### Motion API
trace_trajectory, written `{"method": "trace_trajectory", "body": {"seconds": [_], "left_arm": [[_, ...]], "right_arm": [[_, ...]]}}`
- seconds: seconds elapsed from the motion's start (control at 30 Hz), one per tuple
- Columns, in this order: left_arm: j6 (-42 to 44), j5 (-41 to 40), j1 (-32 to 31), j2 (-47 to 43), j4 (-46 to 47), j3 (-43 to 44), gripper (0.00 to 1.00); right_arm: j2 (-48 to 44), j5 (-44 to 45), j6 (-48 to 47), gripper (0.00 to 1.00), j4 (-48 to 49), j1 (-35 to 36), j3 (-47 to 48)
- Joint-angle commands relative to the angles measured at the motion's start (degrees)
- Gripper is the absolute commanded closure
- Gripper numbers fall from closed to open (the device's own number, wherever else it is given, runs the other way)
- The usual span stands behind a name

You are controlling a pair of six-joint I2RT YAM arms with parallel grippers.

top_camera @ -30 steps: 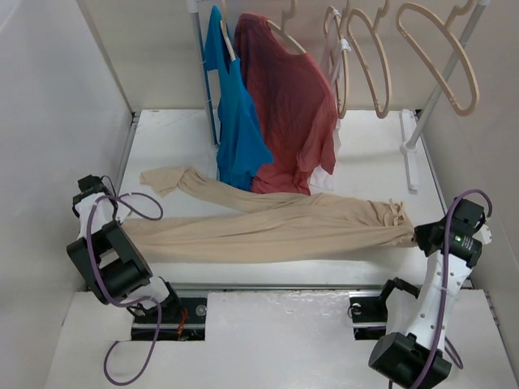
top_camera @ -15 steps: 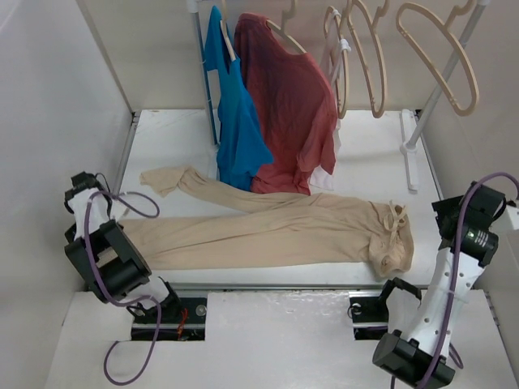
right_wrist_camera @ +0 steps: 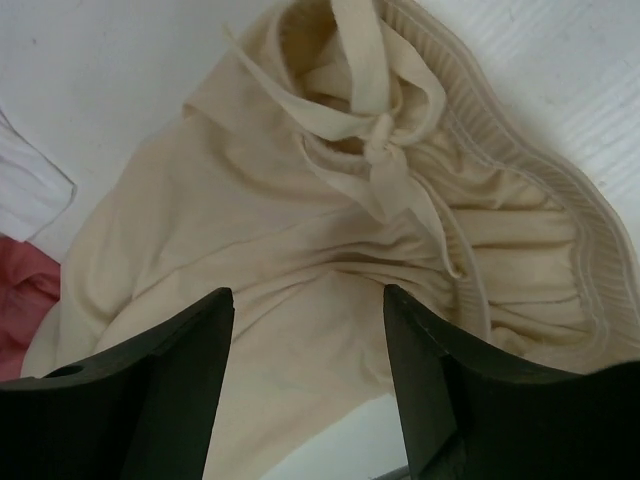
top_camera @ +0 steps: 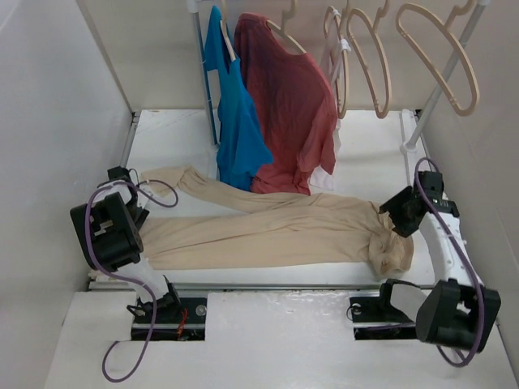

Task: Place the trousers on the hanger
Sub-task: Flatten out the trousers at the center of the board.

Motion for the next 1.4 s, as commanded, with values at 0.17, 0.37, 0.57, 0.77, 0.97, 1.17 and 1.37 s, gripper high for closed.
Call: {"method": "trace_trajectory", "body": {"seconds": [0.17,0.37,0.57,0.77,0.97,1.17,1.37], "left_arm": [[-6.36,21.40,-0.15,-6.69,-1.23,12.26,0.44],[-5.04,23.29,-12.97,-4.61,-0.64,15.35,0.37],[-8.11,17.74,-16.68,4.53,4.91,16.22,0.37],[-8.12,21.51,-17.73,9.28,7.29,18.69,0.41],[-10.31,19.50,-18.35,13.33,7.82,22.82,0.74],[-7.42,16.86,-14.67,12.99,5.63,22.82,1.00],[-3.55,11.24,-8.69,5.26,5.28,25.80,1.00]], "right_arm": [[17.03,1.95,-7.93,0.15,7.16,1.78,14.03],[26.16,2.57,-12.15,0.03,5.49,-1.91,20.36],[31.28,6.35,-13.39,0.03,4.43,-2.44,22.30],[38.22,3.80,-14.45,0.09,7.06,-2.44,22.30],[43.41,4.32,-15.06,0.49,7.69,-2.44,25.02],[43.68,4.93,-17.34,1.00,7.69,-2.96,26.78],[34.37,8.89,-19.90,1.00,6.54,-2.96,29.07]]}}
